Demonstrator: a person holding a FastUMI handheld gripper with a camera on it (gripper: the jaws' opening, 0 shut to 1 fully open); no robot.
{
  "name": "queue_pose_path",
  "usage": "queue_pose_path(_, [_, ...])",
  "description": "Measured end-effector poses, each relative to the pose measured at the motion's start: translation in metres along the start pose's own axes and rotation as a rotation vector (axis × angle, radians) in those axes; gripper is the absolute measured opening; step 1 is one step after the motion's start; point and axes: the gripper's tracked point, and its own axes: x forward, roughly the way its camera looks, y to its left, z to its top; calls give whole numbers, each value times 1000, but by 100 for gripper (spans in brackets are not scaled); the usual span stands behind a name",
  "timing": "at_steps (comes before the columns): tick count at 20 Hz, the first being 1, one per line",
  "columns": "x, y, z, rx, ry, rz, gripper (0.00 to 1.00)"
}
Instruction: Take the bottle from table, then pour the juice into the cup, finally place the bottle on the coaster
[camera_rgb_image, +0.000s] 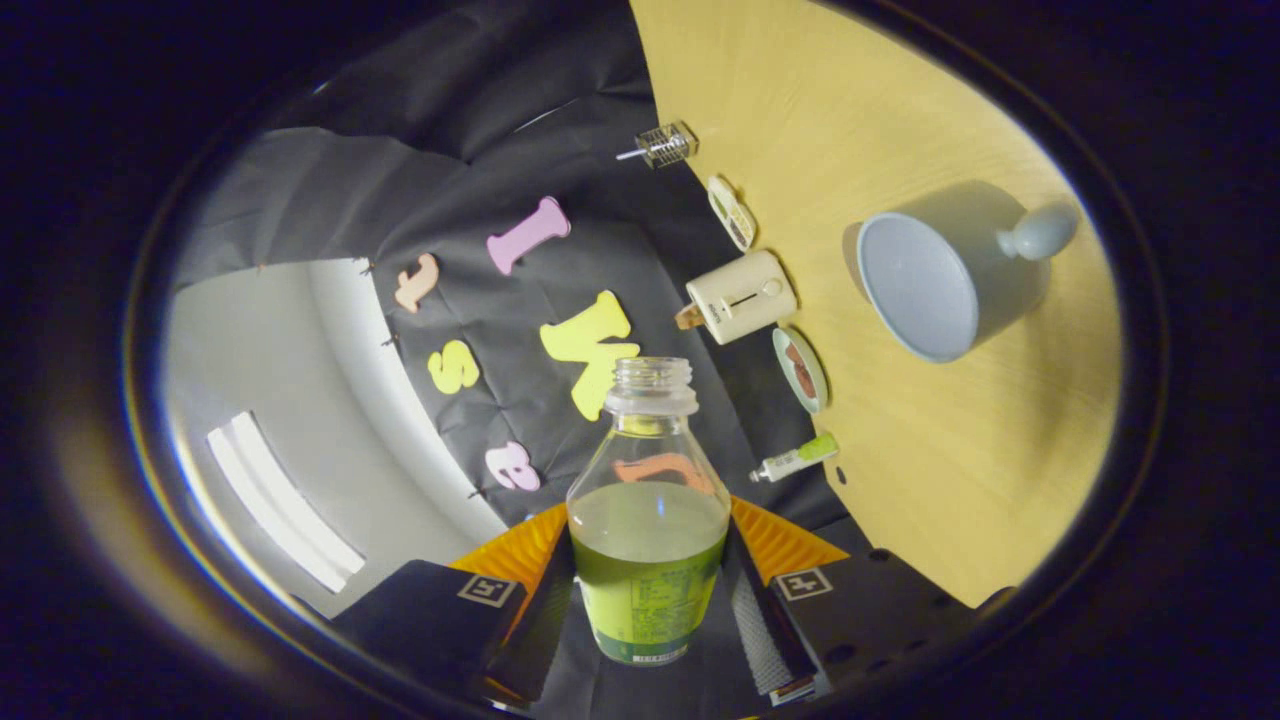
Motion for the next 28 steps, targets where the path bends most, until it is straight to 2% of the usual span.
queue_pose_path(8, [5,-8,-16,-393,54,-83,78])
queue_pose_path(15, [7,-47,-22,-788,99,-252,79])
queue_pose_path(19, [-1,-59,-5,-1085,24,-421,79])
queue_pose_path(22, [6,-57,-14,-1175,2,-393,79])
queue_pose_path(23, [12,-31,-21,-1197,-5,-387,79])
queue_pose_path(24, [13,-31,-17,-1232,-17,-387,80])
queue_pose_path(28, [19,-34,11,-1486,-72,-511,79])
